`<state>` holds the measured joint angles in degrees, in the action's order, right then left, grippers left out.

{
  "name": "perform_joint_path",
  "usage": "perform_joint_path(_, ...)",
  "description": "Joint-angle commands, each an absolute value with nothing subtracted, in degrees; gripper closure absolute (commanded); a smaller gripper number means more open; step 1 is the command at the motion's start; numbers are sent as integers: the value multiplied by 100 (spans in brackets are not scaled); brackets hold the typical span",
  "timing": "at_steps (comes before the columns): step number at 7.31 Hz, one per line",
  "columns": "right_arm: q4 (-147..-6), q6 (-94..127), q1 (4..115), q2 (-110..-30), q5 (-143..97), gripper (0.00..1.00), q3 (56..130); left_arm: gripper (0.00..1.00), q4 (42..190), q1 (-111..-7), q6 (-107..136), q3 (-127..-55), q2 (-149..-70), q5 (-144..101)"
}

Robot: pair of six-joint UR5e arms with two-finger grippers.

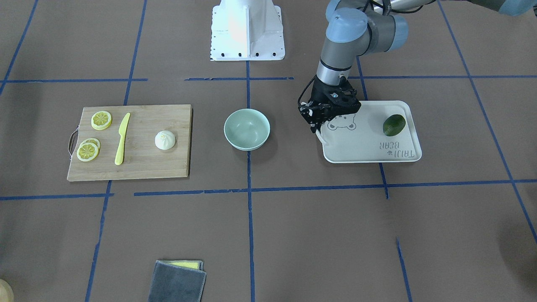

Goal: Put spoon and bun in bowl

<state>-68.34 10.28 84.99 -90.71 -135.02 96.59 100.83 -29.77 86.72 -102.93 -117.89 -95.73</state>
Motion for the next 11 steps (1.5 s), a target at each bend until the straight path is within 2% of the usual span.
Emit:
perform_joint_path(1,-6838,1028,8499,-9079,-13500,0,9659,100,9932,-2735,9909,-9722,-12653,-9203)
perform_joint_path(3,-6838,1028,8490,-9088,-13509,0,9650,100,9923,-2532,10291,-9345,-13146,-8799)
perform_joint_path(5,-6838,1028,8490,-9088,-13509,0,9650,100,9923,-2435,10354,-9255,-13315,-8772)
perform_joint_path(6,-6838,1028,8490,-9097,-13509,0,9650,95,9923,-2391,10336,-9237,-13333,-8771)
perform_joint_path(7,-6838,1028,8490,-9088,-13509,0,9650,39,9923,-2391,10249,-9237,-13298,-8754)
perform_joint_path(8,-6820,1028,8490,-9097,-13517,0,9650,0,9923,-2391,9917,-9237,-13254,-8737)
perform_joint_path(9,-6786,1037,8490,-9097,-13535,0,9659,0,9914,-2408,9488,-9333,-13228,-8736)
perform_joint_path(11,-6654,1344,8482,-9105,-13526,0,9685,0,9686,-2583,7734,-10741,-12476,-8797)
